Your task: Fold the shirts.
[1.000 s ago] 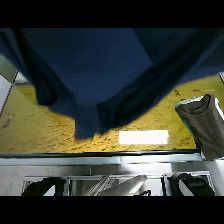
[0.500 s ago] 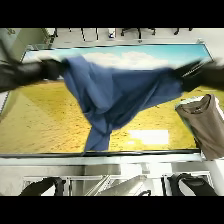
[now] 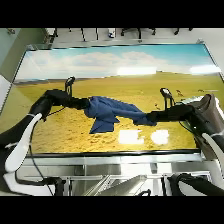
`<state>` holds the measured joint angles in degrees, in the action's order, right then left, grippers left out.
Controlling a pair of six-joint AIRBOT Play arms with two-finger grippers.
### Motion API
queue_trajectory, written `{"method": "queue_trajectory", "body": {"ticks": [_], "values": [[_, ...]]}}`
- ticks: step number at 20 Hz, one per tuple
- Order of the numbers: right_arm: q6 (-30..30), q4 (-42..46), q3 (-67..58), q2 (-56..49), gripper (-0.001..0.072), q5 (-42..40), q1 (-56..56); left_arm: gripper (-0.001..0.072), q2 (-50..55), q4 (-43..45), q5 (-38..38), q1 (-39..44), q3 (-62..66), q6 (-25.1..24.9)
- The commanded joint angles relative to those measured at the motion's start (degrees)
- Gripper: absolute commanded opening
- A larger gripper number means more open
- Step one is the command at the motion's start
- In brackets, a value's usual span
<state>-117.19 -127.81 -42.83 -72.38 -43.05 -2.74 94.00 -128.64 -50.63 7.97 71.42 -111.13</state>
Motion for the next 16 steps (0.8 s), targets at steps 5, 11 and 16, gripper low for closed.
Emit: {"method": "queue_trajectory", "body": {"ticks": [5,11,16], "values": [[0.48,0.44,-11.56,-6.97,0.0176,5.57,2.21,0.0134,11.63,-1.95,-5.55,-0.50,20.57,0.66],[7.15,0.63,-14.78,-2.16,0.0519,-6.69,6.93,0.0693,11.58,-1.36,-27.45,-3.28,32.02,4.94],[9.81,0.15,-7.69,5.16,0.0518,-17.81,9.66,0.0693,8.35,1.16,-42.91,-9.66,29.59,10.82]]}}
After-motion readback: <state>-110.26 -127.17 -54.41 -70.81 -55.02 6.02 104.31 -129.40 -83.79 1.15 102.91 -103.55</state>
